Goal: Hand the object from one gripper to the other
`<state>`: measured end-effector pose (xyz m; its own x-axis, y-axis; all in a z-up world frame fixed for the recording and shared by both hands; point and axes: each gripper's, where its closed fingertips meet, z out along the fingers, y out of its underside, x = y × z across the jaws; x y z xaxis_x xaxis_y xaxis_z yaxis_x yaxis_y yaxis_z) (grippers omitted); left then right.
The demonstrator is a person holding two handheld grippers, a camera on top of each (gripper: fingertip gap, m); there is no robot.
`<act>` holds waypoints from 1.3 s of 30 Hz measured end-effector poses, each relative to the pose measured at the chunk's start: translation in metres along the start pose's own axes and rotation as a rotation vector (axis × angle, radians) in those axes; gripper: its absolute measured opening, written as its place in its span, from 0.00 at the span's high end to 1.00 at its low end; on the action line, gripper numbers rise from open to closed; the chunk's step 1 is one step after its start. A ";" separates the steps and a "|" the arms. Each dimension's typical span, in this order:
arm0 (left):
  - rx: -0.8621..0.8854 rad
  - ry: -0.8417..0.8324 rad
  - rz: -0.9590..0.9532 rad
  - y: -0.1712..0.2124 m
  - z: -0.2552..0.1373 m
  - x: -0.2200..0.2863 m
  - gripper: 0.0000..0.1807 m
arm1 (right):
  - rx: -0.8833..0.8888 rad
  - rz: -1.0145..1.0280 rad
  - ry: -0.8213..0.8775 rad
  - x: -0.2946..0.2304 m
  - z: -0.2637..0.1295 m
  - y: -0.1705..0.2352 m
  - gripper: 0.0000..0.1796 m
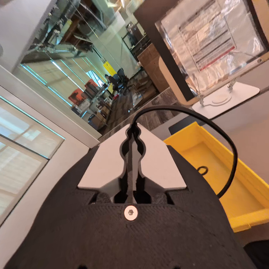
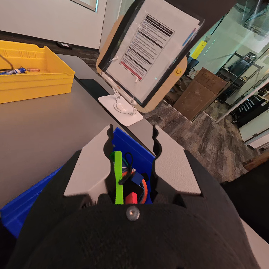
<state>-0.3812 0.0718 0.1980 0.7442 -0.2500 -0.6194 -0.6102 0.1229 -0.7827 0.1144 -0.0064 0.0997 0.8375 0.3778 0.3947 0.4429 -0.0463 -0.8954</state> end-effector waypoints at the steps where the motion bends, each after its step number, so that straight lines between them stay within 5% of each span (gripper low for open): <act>1: 0.013 -0.013 0.016 -0.014 -0.003 -0.006 1.00 | 0.012 -0.003 -0.011 -0.003 0.002 -0.004 0.70; 7: 0.100 -0.031 0.114 -0.109 -0.029 -0.017 1.00 | 0.199 -0.025 -0.176 -0.053 0.013 -0.061 0.69; 15: 0.126 -0.049 0.312 -0.211 -0.071 -0.015 1.00 | 0.419 -0.097 -0.652 -0.195 0.013 -0.137 0.60; 21: 0.205 0.004 0.321 -0.265 -0.101 0.003 1.00 | 0.527 0.109 -1.040 -0.285 -0.009 -0.185 0.52; 25: 0.263 0.065 0.318 -0.281 -0.113 0.023 0.99 | 0.523 0.079 -0.920 -0.292 0.011 -0.189 0.58; 28: 0.256 0.077 0.349 -0.278 -0.113 0.033 0.99 | 0.593 0.118 -0.916 -0.281 0.003 -0.198 0.83; 30: 0.250 0.093 0.351 -0.273 -0.112 0.040 0.99 | 0.617 0.176 -0.947 -0.270 -0.006 -0.202 0.86; 31: 0.248 0.110 0.344 -0.271 -0.111 0.044 0.99 | 0.591 0.176 -0.959 -0.267 -0.007 -0.199 0.98; 39: 0.258 0.201 0.306 -0.241 -0.121 0.084 0.99 | 0.488 0.113 -0.816 -0.243 0.010 -0.183 0.99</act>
<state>-0.2045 -0.0945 0.3422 0.4568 -0.3434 -0.8206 -0.6873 0.4494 -0.5707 -0.1734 -0.0803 0.1652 0.3040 0.9313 0.2007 0.0369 0.1990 -0.9793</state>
